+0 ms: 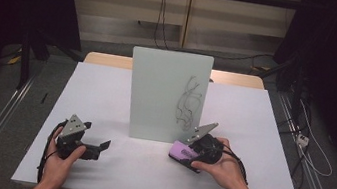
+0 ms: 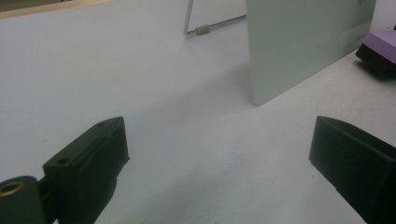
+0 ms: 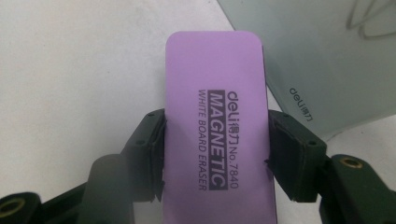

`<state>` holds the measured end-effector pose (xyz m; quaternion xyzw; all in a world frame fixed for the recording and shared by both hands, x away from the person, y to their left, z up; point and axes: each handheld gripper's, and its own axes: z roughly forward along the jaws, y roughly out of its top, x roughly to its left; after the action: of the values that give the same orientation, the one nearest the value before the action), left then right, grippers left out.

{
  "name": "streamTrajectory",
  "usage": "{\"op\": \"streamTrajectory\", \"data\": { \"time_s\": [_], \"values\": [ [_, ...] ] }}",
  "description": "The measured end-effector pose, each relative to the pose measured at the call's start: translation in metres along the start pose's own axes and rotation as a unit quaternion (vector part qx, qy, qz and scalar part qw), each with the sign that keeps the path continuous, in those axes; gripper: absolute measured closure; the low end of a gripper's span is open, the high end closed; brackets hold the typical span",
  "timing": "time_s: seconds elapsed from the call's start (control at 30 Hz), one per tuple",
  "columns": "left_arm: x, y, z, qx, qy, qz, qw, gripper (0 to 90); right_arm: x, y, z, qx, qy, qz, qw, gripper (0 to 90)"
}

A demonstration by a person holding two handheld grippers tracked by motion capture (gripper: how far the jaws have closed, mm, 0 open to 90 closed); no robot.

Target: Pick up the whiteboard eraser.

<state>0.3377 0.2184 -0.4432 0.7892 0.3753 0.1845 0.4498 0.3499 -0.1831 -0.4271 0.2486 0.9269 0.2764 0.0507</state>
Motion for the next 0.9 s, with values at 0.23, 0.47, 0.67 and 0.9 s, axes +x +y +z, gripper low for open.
{"op": "streamTrajectory", "data": {
  "time_s": [0.23,0.47,0.67,0.9],
  "values": [
    [0.004,-0.002,-0.001,-0.001,0.004,-0.010,0.9999,4.6,-0.005,-0.002,-0.007,-0.041,0.013,0.015,0.9990,42.2],
    [0.004,-0.002,-0.002,-0.003,0.005,-0.010,0.9999,4.6,-0.006,-0.004,-0.013,-0.075,0.007,0.021,0.9970,42.3],
    [0.003,-0.002,-0.001,0.000,0.004,-0.007,1.0000,4.6,-0.006,-0.005,-0.017,-0.096,-0.001,0.017,0.9952,42.3],
    [0.003,-0.002,-0.001,0.003,0.007,-0.006,1.0000,4.6,-0.004,-0.006,-0.023,-0.114,-0.009,0.016,0.9933,42.3]
  ]
}}
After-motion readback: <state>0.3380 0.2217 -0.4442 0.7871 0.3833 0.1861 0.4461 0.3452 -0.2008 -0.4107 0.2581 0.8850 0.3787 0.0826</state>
